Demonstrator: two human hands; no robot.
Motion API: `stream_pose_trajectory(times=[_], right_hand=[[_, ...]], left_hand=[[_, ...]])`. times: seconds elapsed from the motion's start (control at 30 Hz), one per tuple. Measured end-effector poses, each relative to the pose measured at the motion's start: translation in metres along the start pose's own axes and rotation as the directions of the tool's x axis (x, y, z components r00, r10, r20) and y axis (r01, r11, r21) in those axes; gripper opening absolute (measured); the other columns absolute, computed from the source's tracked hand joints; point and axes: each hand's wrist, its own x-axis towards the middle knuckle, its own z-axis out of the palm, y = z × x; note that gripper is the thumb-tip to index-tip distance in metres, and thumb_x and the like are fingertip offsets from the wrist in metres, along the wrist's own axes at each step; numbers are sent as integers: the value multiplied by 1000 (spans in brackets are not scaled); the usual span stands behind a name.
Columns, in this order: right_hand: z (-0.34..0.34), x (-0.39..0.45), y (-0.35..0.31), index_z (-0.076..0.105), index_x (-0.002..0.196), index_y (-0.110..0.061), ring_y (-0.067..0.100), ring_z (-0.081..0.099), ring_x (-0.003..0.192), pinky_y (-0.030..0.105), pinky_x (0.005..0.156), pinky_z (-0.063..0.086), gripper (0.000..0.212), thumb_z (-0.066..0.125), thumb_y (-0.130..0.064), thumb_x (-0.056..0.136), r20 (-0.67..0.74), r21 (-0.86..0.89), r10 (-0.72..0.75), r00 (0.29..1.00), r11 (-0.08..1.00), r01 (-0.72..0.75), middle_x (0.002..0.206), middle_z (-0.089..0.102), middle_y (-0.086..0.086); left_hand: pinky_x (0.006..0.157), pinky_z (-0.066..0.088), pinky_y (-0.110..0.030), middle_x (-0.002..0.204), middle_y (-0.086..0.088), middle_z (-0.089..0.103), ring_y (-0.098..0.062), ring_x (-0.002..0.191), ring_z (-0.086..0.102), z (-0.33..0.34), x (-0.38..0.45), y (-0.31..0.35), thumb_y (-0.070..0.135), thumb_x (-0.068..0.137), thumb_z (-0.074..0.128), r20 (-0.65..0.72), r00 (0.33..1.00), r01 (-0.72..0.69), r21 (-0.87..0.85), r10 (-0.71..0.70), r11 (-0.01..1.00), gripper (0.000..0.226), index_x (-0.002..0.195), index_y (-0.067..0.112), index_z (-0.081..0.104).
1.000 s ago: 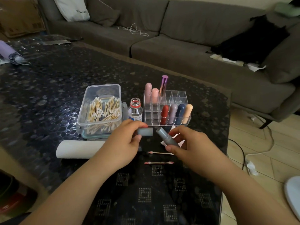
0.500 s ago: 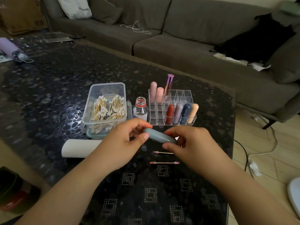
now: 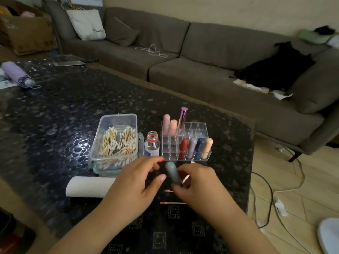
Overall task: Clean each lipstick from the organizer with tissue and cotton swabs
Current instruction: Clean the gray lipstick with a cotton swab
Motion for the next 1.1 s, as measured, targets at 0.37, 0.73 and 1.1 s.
stream_pose_trajectory(times=[0.37, 0.73, 1.1], right_hand=[[-86, 104, 20, 58, 115, -18, 12, 55, 93, 27, 82, 50, 36, 73, -23, 82, -94, 165, 349, 932, 929, -332, 107, 60, 0], [-54, 159, 50, 61, 106, -16, 9, 56, 80, 19, 67, 44, 26, 72, -18, 82, 49, 60, 356, 933, 932, -359, 91, 59, -3], [-41, 160, 59, 63, 108, -18, 6, 52, 70, 17, 56, 40, 27, 72, -22, 83, 78, 59, 386, 919, 919, -391, 82, 56, -5]], left_hand=[[88, 40, -31, 110, 4, 58, -16, 104, 55, -31, 98, 22, 38, 95, 39, 154, 970, -240, 527, 187, 815, 33, 121, 22, 53], [93, 35, -29, 127, 1, 51, -17, 113, 49, -10, 127, -1, 36, 98, 35, 187, 972, -222, 560, 140, 798, 35, 128, 20, 44], [95, 33, -27, 126, 8, 48, -13, 114, 45, -2, 119, -5, 39, 98, 32, 181, 972, -225, 538, 149, 812, 41, 136, 24, 35]])
